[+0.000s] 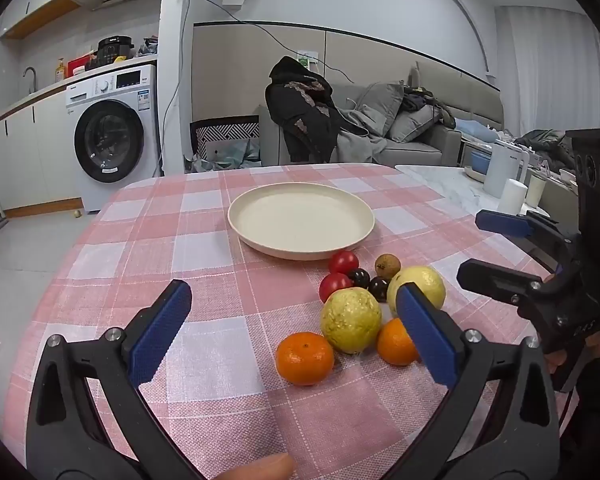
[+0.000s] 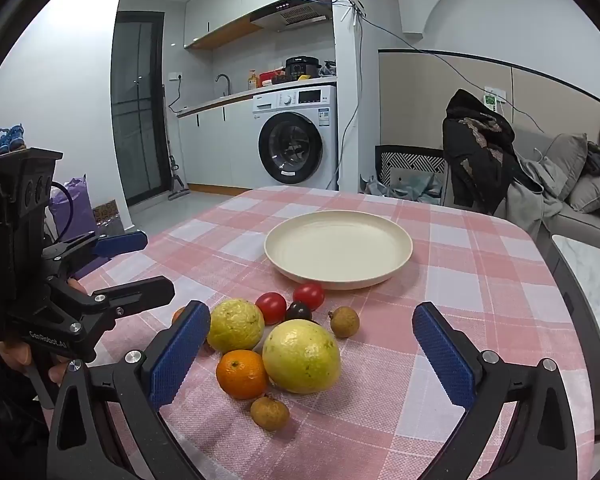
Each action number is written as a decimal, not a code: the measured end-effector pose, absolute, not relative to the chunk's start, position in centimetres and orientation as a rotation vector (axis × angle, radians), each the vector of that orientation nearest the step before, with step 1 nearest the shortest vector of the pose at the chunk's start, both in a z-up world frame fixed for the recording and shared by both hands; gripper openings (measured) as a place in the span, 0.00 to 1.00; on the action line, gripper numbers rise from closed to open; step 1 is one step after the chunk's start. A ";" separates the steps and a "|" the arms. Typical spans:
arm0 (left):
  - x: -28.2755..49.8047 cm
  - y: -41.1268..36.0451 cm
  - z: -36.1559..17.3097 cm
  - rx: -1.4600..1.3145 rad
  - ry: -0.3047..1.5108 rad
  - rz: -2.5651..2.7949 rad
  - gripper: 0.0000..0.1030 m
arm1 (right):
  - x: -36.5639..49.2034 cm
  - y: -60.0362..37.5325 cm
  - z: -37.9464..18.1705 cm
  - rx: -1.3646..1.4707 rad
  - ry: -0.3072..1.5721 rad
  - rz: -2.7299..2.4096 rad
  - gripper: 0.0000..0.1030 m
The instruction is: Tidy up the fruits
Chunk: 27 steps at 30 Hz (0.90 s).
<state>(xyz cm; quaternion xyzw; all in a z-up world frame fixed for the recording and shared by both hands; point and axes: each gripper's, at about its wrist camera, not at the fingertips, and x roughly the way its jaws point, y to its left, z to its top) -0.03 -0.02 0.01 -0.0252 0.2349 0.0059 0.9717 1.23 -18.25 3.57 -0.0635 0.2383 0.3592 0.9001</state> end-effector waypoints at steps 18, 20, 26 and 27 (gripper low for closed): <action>0.0 -0.2 0.1 -0.040 0.472 0.019 0.99 | 1.4 -18.3 3.6 -0.133 0.503 0.743 1.00; 0.0 -0.3 0.1 -0.040 0.471 0.019 0.99 | 1.5 -18.4 3.6 -0.133 0.503 0.744 1.00; -0.2 -0.3 0.1 -0.042 0.477 0.021 0.99 | 1.5 -18.4 3.6 -0.133 0.504 0.740 1.00; -0.2 -0.3 0.1 -0.044 0.478 0.022 0.99 | 1.5 -18.3 3.4 -0.132 0.505 0.740 1.00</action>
